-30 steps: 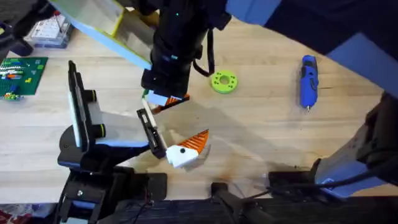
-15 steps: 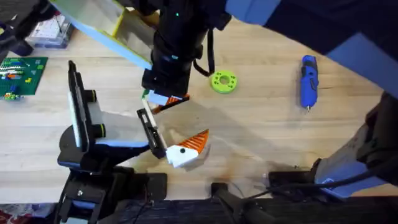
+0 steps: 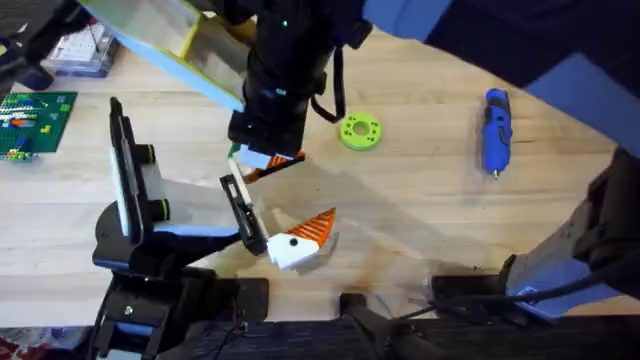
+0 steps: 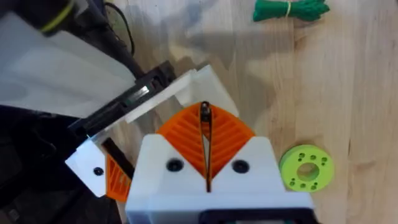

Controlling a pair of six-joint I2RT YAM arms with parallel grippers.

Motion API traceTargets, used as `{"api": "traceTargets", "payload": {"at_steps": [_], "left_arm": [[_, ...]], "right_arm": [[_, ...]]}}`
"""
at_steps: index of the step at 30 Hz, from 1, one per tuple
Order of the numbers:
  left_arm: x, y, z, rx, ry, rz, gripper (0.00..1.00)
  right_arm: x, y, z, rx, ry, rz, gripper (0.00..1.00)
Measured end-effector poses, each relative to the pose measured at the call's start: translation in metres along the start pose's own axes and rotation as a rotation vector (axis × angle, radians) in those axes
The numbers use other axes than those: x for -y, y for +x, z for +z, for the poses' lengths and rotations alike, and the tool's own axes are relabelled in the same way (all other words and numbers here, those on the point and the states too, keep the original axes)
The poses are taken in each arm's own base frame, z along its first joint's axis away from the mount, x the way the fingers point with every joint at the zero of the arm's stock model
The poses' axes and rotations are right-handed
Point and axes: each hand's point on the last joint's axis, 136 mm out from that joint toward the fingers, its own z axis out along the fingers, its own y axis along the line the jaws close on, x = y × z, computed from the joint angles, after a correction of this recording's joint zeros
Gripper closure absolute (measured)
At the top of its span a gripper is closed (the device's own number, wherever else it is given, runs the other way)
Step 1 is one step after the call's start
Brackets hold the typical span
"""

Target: Pick up the gripper from the table and insert it into the empty holder that is missing its gripper. Then pick up a screw, insert it into the mounting hole, and use the screwdriver to tighten it. Finally, clean up the table by picking up the vegetable and placing it into the bucket.

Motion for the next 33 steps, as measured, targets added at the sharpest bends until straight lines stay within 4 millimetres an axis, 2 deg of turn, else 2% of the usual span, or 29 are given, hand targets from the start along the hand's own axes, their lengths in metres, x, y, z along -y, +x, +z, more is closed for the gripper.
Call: {"api": "traceTargets", "payload": {"at_steps": [8,15,33], "left_arm": [[0.0,0.0,0.0,0.0,0.0,0.0,0.01],[0.0,0.0,0.0,0.0,0.0,-0.005,0.01],[0.0,0.0,0.0,-0.001,0.0,-0.009,0.01]], "right_arm": [[0.0,0.0,0.001,-0.002,-0.001,0.001,0.992],[0.002,0.001,0.01,-0.023,-0.01,0.005,0.992],[0.001,0.002,0.01,-0.027,-0.011,0.006,0.995]]}}
